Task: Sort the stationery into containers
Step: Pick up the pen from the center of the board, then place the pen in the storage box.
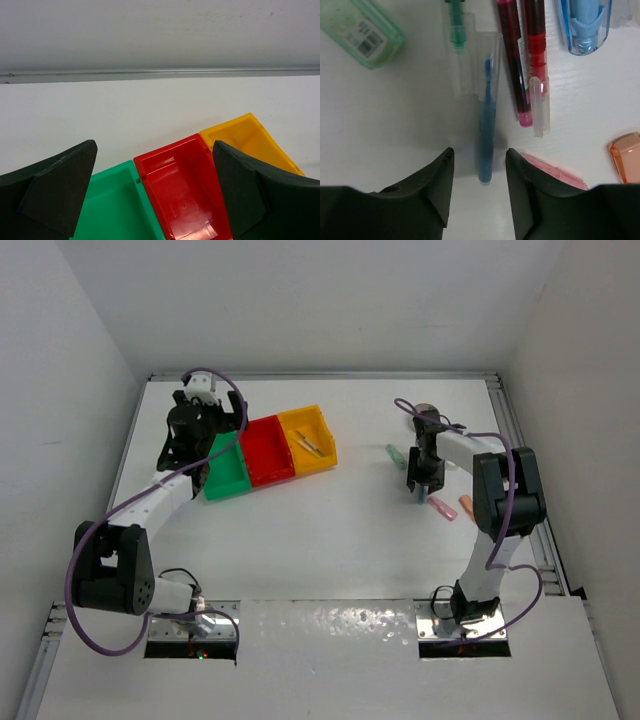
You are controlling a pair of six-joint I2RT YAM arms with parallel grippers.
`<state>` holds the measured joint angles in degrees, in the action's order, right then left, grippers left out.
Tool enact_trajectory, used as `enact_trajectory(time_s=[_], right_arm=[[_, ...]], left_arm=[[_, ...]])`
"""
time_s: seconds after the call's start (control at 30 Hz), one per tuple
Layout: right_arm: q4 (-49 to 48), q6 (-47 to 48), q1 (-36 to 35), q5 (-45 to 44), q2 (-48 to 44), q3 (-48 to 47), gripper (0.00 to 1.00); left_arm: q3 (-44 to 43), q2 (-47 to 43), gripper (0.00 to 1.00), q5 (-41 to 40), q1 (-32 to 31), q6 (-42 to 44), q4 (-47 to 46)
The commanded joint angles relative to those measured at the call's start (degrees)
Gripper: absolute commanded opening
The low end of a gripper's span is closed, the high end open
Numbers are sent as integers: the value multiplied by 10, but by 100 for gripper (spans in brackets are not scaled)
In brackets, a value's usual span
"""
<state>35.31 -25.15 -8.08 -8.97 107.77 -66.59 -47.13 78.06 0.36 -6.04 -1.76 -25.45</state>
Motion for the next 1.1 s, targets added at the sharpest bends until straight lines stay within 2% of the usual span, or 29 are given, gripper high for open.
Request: enact_trajectory(time_s=[0.0,0.07,0.2,0.33,0.47,0.57,0.67,0.8,0.87,0.97,1.07], right_arm=[[-52,15,0,-24,17,11,44],[-65,19,1,-29,26,11,39],[-81,26,-1,-27,29,23,18],[-85,34,-5,-37,-12,41,0],[-42,59,-19,-79,-60,10,0],[1,83,-37,-106,-93,-55,0],[19,120,-82,-113,-101,-163,0],[-9,176,-143,-43,-52,-281,0],[-29,200,-178,3,12,-347,0],[-28,203,-214,24,118,-463,0],[-58,189,-238,67,187,-526,0]], left_arm=[[-5,-2,98,-19,9,1,-14],[-7,-3,98,-21,9,4,-11],[-12,-6,98,-38,10,3,-1],[-14,-8,98,-41,12,4,15],[-14,-5,98,-39,12,4,19],[-17,-1,98,-37,13,5,16],[-20,3,98,-39,13,4,15],[-21,7,98,-50,13,-11,14],[-21,6,98,-56,13,-18,14],[-22,2,98,-66,14,-15,17],[-18,-7,98,-71,16,-5,17]])
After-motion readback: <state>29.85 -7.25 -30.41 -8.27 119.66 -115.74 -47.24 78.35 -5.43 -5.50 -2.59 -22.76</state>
